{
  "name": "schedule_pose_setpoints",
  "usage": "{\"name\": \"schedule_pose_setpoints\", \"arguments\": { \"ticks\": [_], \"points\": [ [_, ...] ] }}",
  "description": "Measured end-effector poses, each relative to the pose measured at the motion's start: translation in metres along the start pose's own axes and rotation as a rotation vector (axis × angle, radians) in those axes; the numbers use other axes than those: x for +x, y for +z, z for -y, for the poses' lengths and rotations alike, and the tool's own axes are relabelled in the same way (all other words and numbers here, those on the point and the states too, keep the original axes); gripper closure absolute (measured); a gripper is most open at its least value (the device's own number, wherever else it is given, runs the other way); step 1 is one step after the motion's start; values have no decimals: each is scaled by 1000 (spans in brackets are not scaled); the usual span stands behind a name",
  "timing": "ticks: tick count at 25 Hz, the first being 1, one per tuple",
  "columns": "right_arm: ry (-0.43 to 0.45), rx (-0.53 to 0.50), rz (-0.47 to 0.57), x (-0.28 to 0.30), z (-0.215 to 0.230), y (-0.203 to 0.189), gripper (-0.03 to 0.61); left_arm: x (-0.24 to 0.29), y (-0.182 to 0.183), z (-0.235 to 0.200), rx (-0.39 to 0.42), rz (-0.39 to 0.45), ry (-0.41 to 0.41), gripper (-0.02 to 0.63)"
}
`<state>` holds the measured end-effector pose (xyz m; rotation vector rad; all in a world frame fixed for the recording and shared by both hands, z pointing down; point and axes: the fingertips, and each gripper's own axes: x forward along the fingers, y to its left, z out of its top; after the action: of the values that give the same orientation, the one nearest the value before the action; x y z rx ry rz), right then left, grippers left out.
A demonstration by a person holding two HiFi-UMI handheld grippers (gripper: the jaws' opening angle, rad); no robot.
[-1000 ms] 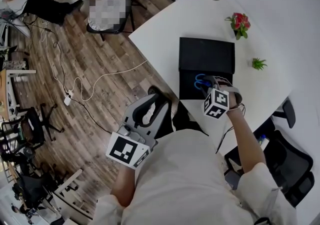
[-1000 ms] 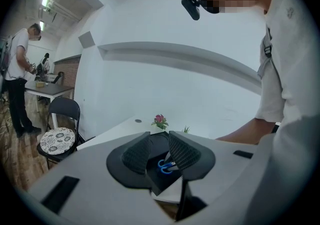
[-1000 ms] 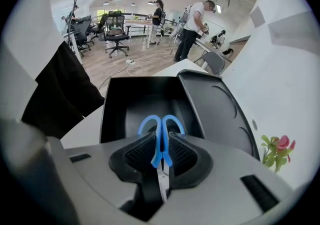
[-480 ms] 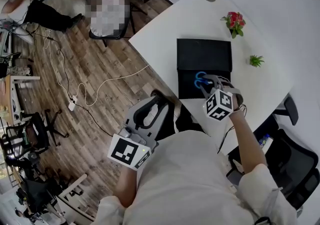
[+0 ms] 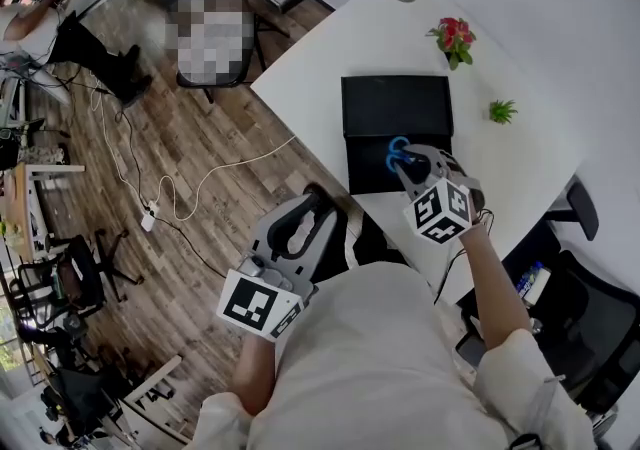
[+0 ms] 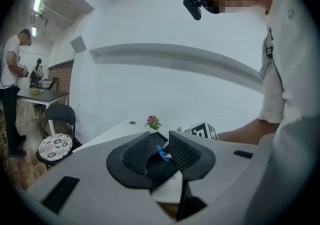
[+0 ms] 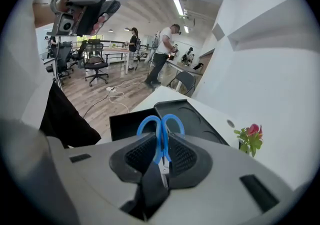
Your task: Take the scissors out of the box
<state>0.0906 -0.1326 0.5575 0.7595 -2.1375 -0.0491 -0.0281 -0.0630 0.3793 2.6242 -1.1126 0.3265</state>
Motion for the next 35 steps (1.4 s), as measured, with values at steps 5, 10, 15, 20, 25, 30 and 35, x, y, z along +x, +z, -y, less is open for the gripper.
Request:
{"name": "schedule_pose_setpoints", "arguments": {
  "ticks": [5, 10, 15, 20, 25, 30, 35],
  "points": [
    [-42, 100, 90, -23, 12, 17, 495, 3, 2, 6, 13, -2, -12, 489],
    [-90, 186, 173, -48, 26, 32, 495, 9, 7, 11, 28, -1, -37, 489],
    [-131, 281, 245, -69, 37, 44, 495, 17, 9, 12, 38, -2, -79, 489],
    [-164, 404, 303, -87, 46, 52, 495, 25, 11, 10, 45, -1, -132, 489],
    [-219, 499, 363, -107, 52, 64, 495, 26, 17, 5, 59, 9, -194, 489],
    [-267, 556, 392, -121, 52, 81, 495, 25, 23, -7, 69, 16, -260, 489],
    [-341, 637, 416, -131, 51, 95, 495, 24, 32, -22, 84, 27, -334, 491]
  ]
}}
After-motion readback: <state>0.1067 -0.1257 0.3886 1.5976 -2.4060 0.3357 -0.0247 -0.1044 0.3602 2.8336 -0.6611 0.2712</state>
